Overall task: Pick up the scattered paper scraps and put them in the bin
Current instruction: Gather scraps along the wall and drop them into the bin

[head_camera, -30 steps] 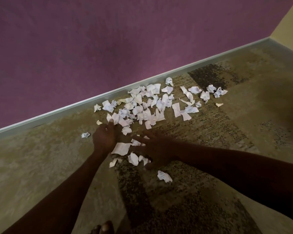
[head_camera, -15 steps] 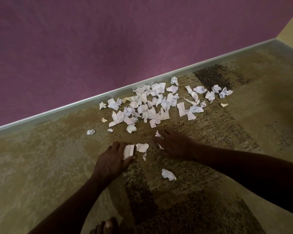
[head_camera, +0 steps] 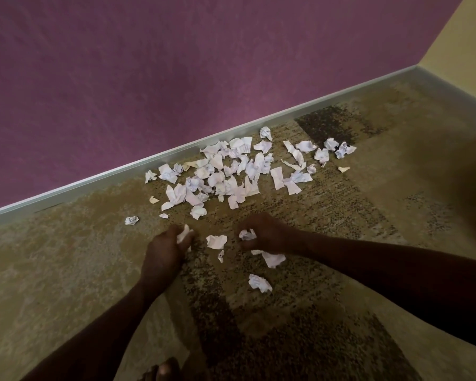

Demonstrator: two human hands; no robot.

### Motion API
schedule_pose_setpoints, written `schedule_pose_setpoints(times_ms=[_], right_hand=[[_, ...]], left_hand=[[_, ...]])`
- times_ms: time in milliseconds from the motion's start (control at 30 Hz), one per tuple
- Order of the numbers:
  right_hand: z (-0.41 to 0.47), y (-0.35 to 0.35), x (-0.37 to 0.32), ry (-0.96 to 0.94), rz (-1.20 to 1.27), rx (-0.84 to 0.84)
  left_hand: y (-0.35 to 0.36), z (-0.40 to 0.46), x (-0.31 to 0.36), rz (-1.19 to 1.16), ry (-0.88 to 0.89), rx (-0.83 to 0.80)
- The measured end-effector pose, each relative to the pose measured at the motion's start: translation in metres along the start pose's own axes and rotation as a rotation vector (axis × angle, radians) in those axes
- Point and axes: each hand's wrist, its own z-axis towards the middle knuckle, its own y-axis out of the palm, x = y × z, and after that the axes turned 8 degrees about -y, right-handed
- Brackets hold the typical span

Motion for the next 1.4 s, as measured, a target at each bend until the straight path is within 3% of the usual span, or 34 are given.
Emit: schedule_pose_setpoints(times_ms=[100,200,333,433,533,667,833,1100,1200,1400], right_hand=[[0.001,-0.004,-0.015,0.002,0.061,-0.221],[-0.004,0.004,-0.021,-0.032,-0.089,-0.449],[-0.019,0.024,-0.013,-0.058,-0.199,-0.543],[-0.028,0.022,-0.011,-0.079,-0.228,-0.518],[-0.032,0.020,-0.007,-0.106,-0.218,-0.466],[-0.037,0.012,-0.004,-0.088,-0.193,-0.400],[-0.042,-0.004,0.011,0.013,-0.159,-0.333],[-0.044,-0.035,0.031,0.094,-0.196,-0.093],[-0.043,-0.037,0.032,0.081,-0.217,-0.075],[-0.043,-0.031,0.028,0.089,-0.169,-0.066]], left_hand=[[-0.002,0.004,0.015,-0.176,-0.074,0.136],[0.001,0.008,0.028,-0.314,-0.053,0.122],[0.004,0.005,0.042,-0.358,0.035,0.133],[0.006,-0.001,0.044,-0.273,0.209,0.019],[0.013,0.000,0.035,-0.043,0.342,-0.165],[0.021,-0.004,0.027,0.146,0.381,-0.323],[0.022,-0.005,0.026,0.216,0.335,-0.406],[0.023,-0.020,0.027,0.230,0.418,-0.221],[0.024,-0.016,0.030,0.170,0.353,-0.210],[0.021,-0.006,0.053,-0.217,0.113,-0.187]])
